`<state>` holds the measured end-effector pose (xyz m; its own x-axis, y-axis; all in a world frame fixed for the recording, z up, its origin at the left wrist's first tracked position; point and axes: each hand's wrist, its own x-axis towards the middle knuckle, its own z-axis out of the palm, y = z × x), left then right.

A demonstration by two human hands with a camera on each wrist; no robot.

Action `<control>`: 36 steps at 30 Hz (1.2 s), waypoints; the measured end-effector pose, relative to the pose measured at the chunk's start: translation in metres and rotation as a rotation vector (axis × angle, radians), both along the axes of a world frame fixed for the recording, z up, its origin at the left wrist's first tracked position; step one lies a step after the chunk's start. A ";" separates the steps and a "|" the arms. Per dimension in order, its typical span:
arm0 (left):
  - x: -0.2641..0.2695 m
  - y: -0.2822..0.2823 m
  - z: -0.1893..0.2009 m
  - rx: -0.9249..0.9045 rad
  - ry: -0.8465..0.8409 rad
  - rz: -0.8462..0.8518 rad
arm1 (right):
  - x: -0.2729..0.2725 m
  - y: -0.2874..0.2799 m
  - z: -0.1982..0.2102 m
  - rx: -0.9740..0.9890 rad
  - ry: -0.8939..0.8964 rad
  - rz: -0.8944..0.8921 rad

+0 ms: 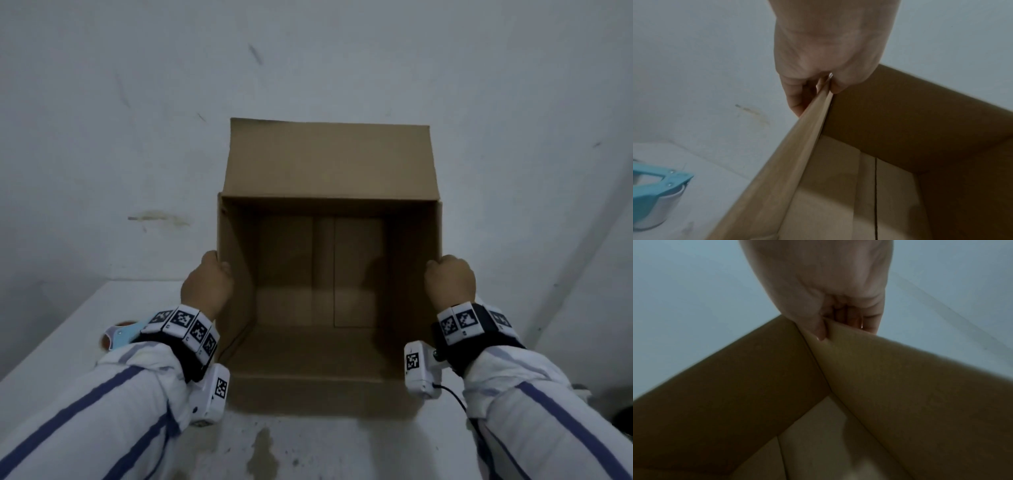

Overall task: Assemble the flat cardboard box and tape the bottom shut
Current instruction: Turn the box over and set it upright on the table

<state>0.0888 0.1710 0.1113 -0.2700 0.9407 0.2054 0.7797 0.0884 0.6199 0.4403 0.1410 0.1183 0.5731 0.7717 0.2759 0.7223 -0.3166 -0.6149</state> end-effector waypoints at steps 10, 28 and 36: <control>-0.004 0.007 0.021 -0.044 -0.075 0.004 | -0.008 -0.042 -0.010 -0.275 0.005 0.080; 0.001 -0.051 -0.029 -0.167 -0.196 -0.099 | -0.008 -0.092 -0.038 -0.224 -0.033 0.100; -0.001 -0.065 -0.009 -0.105 -0.158 -0.170 | -0.001 -0.110 -0.009 -0.233 -0.115 0.134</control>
